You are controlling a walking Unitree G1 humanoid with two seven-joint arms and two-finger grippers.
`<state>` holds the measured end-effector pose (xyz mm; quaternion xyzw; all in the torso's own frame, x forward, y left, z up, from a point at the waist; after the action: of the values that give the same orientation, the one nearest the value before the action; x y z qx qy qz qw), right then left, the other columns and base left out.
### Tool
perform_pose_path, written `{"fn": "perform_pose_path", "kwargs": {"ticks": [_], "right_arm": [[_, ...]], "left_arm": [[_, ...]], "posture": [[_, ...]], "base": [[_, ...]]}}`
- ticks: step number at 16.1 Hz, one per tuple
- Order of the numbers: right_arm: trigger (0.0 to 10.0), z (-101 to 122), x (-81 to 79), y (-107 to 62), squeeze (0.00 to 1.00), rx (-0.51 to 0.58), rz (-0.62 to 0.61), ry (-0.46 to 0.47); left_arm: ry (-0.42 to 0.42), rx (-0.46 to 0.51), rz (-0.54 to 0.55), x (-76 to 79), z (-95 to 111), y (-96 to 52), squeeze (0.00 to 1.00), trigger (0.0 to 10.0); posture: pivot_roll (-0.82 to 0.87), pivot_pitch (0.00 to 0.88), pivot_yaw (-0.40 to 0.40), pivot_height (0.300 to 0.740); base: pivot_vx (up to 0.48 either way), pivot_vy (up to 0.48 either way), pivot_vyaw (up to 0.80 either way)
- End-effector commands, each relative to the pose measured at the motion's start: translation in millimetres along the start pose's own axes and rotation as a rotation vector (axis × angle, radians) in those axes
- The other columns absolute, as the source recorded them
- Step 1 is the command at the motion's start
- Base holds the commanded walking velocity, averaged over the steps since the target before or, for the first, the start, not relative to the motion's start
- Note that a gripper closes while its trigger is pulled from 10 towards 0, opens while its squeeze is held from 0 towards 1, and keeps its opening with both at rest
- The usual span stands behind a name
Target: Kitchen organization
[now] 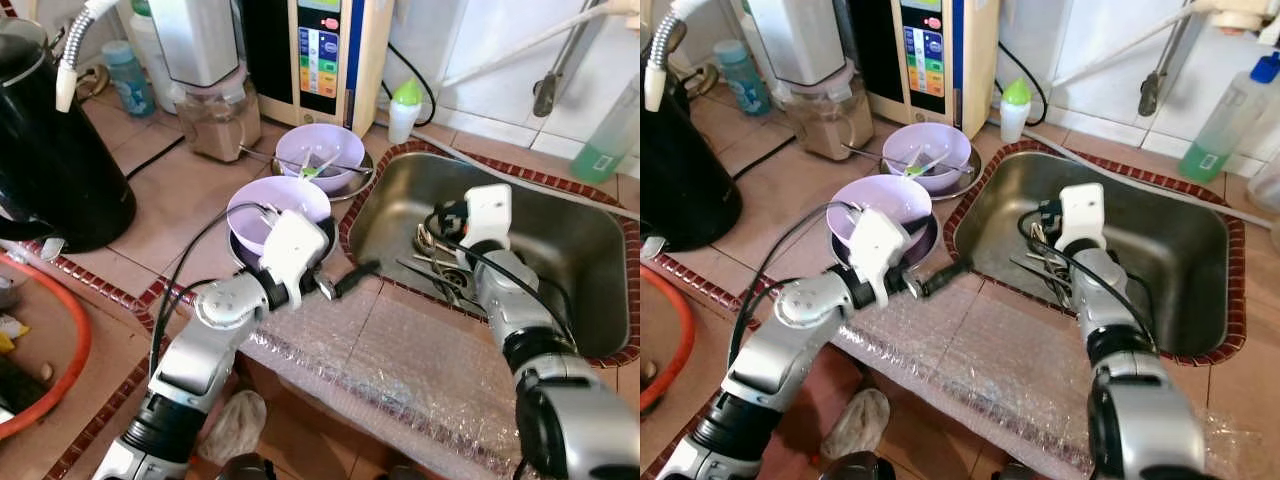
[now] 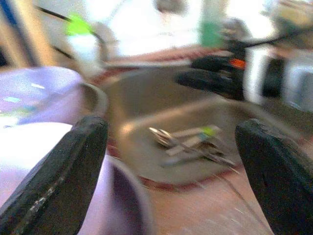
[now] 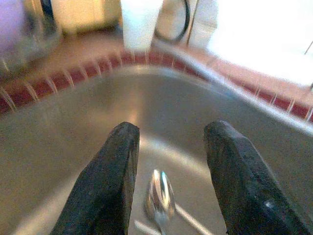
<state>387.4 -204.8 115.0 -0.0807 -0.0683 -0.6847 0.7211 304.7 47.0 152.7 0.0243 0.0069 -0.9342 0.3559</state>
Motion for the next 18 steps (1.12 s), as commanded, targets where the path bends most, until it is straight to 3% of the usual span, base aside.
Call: {"fn": "perform_pose_path", "kwargs": {"ticks": [1, 5, 7, 10, 13, 14, 15, 16, 17, 18], "right_arm": [[10.0, 10, -4.0, -9.4, 1.0, 0.091, -0.019, 0.009], [10.0, 20, -9.0, -39.2, 1.0, 0.209, -0.057, -0.008], [10.0, 20, -15.0, -58.1, 1.0, 0.222, -0.053, -0.022], [10.0, 21, -25.2, -70.1, 1.0, 0.223, -0.013, -0.016], [10.0, 26, -44.6, -81.3, 1.0, 0.226, 0.138, 0.02], [10.0, 26, -45.7, -84.0, 0.55, 0.22, 0.151, 0.017], [10.0, 24, -45.4, -85.7, 0.0, 0.21, 0.151, 0.017], [10.0, 22, -45.2, -86.8, 0.0, 0.191, 0.151, 0.017], [10.0, 22, -46.3, -87.4, 0.0, 0.186, 0.157, 0.018], [10.0, 22, -47.5, -87.7, 0.0, 0.184, 0.162, 0.02]], "left_arm": [[0.029, 0.099, 0.129, -21.5, 23, -2.1, 1.0, 10.0], [0.073, 0.232, 0.342, -47.1, 48, -15.7, 1.0, 10.0], [0.069, 0.245, 0.51, -70.0, 48, -29.2, 1.0, 10.0], [0.005, 0.121, 0.729, -105.2, 26, -47.2, 1.0, 10.0], [-0.046, 0.047, 0.785, -120.3, 14, -53.3, 1.0, 10.0], [-0.094, 0.034, 0.784, -121.5, 10, -52.5, 0.89, 10.0], [-0.135, 0.006, 0.779, -121.8, 6, -51.2, 0.7, 10.0], [-0.191, -0.025, 0.763, -120.9, 1, -48.5, 0.28, 10.0], [-0.215, -0.033, 0.752, -120.0, 0, -46.9, 0.0, 10.0], [-0.249, -0.033, 0.742, -118.8, -1, -45.1, 0.0, 10.0]], "posture": [[0.0, 0.004, 0.026, 0.74], [-0.02, 0.002, 0.023, 0.74], [-0.03, 0.002, 0.024, 0.74], [-0.04, 0.003, 0.028, 0.74], [-0.04, 0.003, 0.03, 0.74], [-0.04, 0.003, 0.03, 0.74], [-0.04, 0.003, 0.03, 0.74], [-0.04, 0.003, 0.03, 0.74], [-0.05, 0.015, 0.033, 0.74], [-0.05, 0.015, 0.033, 0.74]], "base": [[0.0, 0.0, 0.0], [0.0, 0.0, 0.0], [0.0, 0.0, 0.0], [0.0, 0.0, 0.0], [0.0, 0.0, 0.0], [0.0, 0.0, 0.0], [0.0, 0.0, 0.0], [0.0, 0.0, 0.0], [0.0, 0.0, 0.0], [0.0, 0.0, 0.0]]}}
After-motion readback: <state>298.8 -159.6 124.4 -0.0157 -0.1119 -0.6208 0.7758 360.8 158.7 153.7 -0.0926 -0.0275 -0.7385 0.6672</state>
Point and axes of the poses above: a point about 5 cm out from each wrist's last joint towards the gripper, its own y axis pointing out of the wrist towards the gripper, its own z axis along the axis of the wrist's last joint, x = y × z, the point moved 3 cm from there along y, pointing out of the wrist towards the gripper, and after that the axes turned 4 degrees about -y, right-handed, at the moved point
